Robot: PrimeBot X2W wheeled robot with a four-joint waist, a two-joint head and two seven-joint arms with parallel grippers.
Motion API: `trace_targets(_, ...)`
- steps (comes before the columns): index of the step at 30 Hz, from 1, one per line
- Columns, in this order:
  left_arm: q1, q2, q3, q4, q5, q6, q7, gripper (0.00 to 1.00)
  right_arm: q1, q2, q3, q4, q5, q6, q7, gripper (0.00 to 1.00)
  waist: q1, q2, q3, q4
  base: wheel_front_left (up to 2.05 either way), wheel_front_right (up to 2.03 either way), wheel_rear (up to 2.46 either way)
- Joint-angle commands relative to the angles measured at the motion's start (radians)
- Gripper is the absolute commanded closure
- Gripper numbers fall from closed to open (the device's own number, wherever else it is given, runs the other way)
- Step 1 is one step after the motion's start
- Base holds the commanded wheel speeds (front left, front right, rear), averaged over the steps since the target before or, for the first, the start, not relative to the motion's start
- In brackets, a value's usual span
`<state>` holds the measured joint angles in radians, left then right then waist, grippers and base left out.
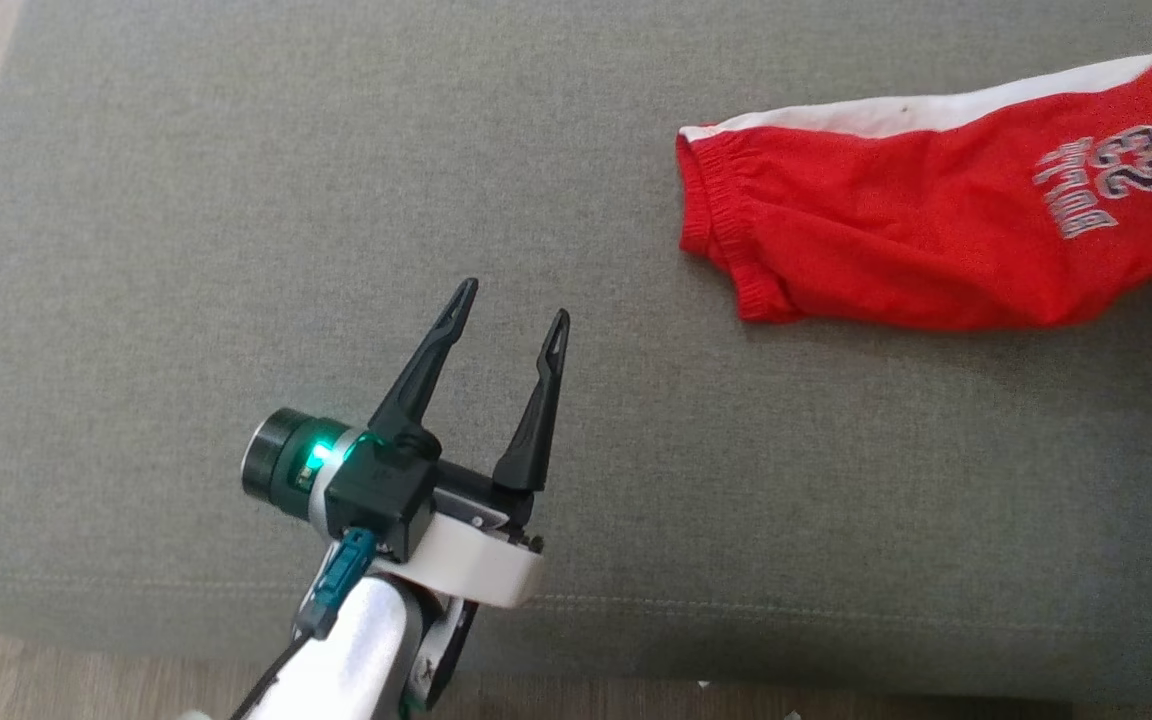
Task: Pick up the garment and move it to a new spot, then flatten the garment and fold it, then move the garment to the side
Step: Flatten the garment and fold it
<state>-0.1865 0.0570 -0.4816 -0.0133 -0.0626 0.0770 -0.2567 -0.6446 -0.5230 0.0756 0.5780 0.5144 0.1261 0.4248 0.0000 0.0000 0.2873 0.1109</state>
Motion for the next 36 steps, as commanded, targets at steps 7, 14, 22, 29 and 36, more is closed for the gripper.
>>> trace_targets(7, -0.009, -0.001, 0.017, -0.012, 0.003, -0.015, -0.005, 0.00, -0.084, 0.104, 0.105, -0.146, -0.049, 0.005, 0.090, 1.00, 0.0000, 0.0000, -0.037, 0.018, 0.00, 0.00, 0.00)
trace_targets(14, -0.006, -0.003, 0.006, -0.008, -0.009, -0.011, -0.005, 0.00, -0.102, 0.182, 0.195, -0.206, -0.053, 0.005, 0.152, 1.00, 0.0000, 0.0000, -0.045, 0.060, 0.00, 0.00, 0.00)
trace_targets(22, -0.026, -0.006, -0.009, -0.008, -0.023, -0.008, -0.005, 0.00, -0.106, 0.293, 0.298, -0.147, -0.051, 0.005, 0.169, 1.00, 0.0000, 0.0000, -0.022, 0.105, 0.00, 0.00, 0.00)
trace_targets(29, -0.029, -0.006, -0.008, 0.003, -0.032, 0.000, -0.005, 0.00, -0.086, 0.345, 0.308, -0.129, 0.013, 0.005, 0.093, 0.00, 0.0000, 0.0000, -0.024, 0.102, 0.00, 0.00, 0.00)
trace_targets(36, -0.015, -0.007, 0.009, -0.002, -0.033, 0.012, -0.005, 0.00, -0.022, 0.239, 0.202, -0.263, -0.016, 0.005, -0.116, 0.00, 0.0000, 0.0000, -0.058, 0.059, 0.00, 0.00, 0.00)
